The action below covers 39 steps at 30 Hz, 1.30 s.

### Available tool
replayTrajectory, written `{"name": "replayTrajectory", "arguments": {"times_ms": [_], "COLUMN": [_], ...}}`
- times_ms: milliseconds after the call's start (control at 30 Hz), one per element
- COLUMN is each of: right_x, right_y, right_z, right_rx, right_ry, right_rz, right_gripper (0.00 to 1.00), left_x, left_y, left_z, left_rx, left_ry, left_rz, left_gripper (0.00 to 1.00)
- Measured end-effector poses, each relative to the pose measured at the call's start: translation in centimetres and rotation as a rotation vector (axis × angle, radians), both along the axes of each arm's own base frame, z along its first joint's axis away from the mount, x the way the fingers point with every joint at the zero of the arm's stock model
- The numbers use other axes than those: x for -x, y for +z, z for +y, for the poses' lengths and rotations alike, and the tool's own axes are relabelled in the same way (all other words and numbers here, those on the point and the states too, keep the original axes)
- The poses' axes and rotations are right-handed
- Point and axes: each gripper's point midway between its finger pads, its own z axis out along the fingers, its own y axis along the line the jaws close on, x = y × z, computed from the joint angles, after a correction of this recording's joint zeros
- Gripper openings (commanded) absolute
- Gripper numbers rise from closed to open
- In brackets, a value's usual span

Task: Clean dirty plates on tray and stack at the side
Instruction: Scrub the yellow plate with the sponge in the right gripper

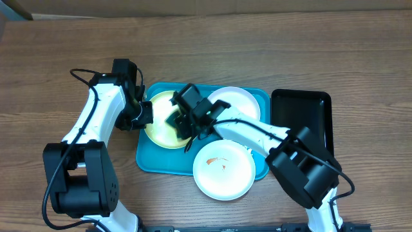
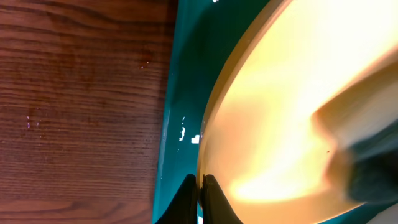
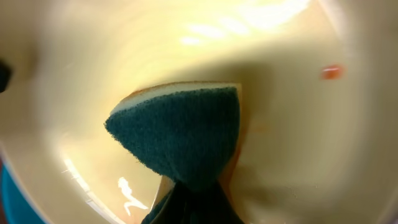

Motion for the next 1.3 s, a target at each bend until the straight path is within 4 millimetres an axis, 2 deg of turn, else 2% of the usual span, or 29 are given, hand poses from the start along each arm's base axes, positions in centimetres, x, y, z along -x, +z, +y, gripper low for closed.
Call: {"name": "replayTrajectory", "arguments": {"times_ms": [167,433,667,867,1100,1300], "right_x": [-1.7,-4.4,-5.6,-5.7,-4.2,-3.5], "right_y": [0.2,2.7,2.7,2.4,-0.2,-0.5], "right_z": [-1.2,1.0,0.1,-0.2,-1.6,-2.1], "right_rx": [0.002,-0.081,-0.029,-0.005,0.043,0.069], "right_ry": [-0.043,-0.053,-0.089,-0.074,-0.06,-0.055], "right_rz": [-0.012,-0.126,-0.189,-0.205,-0.165,-0.138], "right_gripper": [0.04,0.04,0.04,0.04,0.04,0.04], "left_x": [0.1,0.4,0.4,0.4,0.4,0.5], "left_y": [0.0,0.0,0.0,0.0,0.0,0.0], "left_z": [0.1,0.3,0.3,0.4,0.3,0.1], "left_rx": [-0.006,-0.017,-0.02,-0.02,-0.02,-0.019], "left_ry": [0.0,-0.001,-0.001,-0.001,-0.001,-0.007], "left_rz": [0.004,0.016,0.018,0.018,0.018,0.019], "left_gripper": [0.04,0.04,0.04,0.04,0.04,0.04]}}
